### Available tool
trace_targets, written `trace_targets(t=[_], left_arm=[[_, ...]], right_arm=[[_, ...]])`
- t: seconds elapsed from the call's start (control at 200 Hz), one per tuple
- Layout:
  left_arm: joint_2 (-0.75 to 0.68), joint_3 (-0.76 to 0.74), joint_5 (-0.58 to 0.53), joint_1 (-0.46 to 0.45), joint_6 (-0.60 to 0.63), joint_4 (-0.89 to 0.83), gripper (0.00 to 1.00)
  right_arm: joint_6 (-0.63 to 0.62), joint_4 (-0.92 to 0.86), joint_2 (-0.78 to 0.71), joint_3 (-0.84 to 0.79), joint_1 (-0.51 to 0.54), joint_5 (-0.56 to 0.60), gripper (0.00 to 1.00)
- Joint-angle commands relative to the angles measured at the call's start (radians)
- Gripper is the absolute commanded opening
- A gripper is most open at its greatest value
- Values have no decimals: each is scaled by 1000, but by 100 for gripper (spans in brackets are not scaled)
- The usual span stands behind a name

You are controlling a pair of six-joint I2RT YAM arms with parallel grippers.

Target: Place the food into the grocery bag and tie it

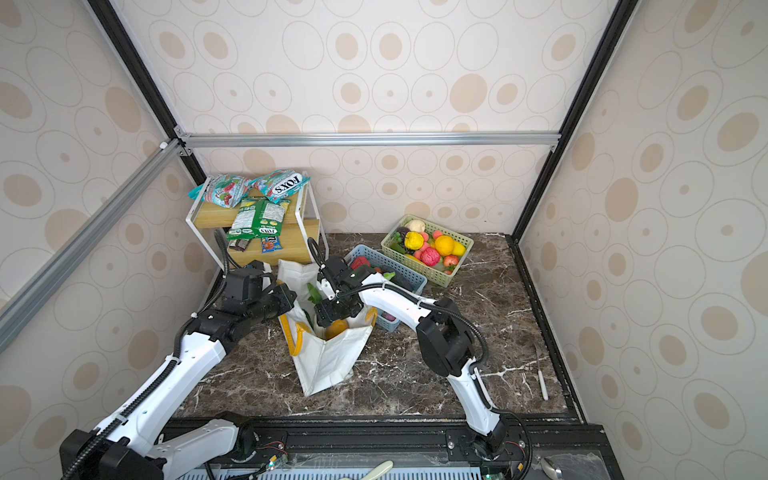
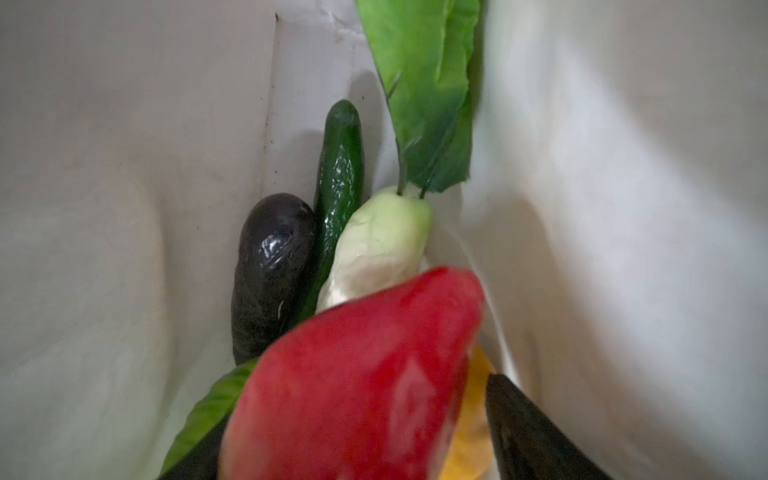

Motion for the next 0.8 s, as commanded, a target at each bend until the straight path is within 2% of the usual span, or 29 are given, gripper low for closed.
trace_targets(t=[0.0, 0.43, 0.795], left_arm=[[-23, 14, -21, -2, 5, 20, 0], [-29, 2, -27, -3, -3, 17, 0], [-14, 10, -28, -2, 8, 17, 0]], right_arm=[[2, -34, -31, 47, 4, 13, 83], [-18, -104, -116, 174, -57, -17, 85], [-17, -162, -125, 217, -149, -19, 81]])
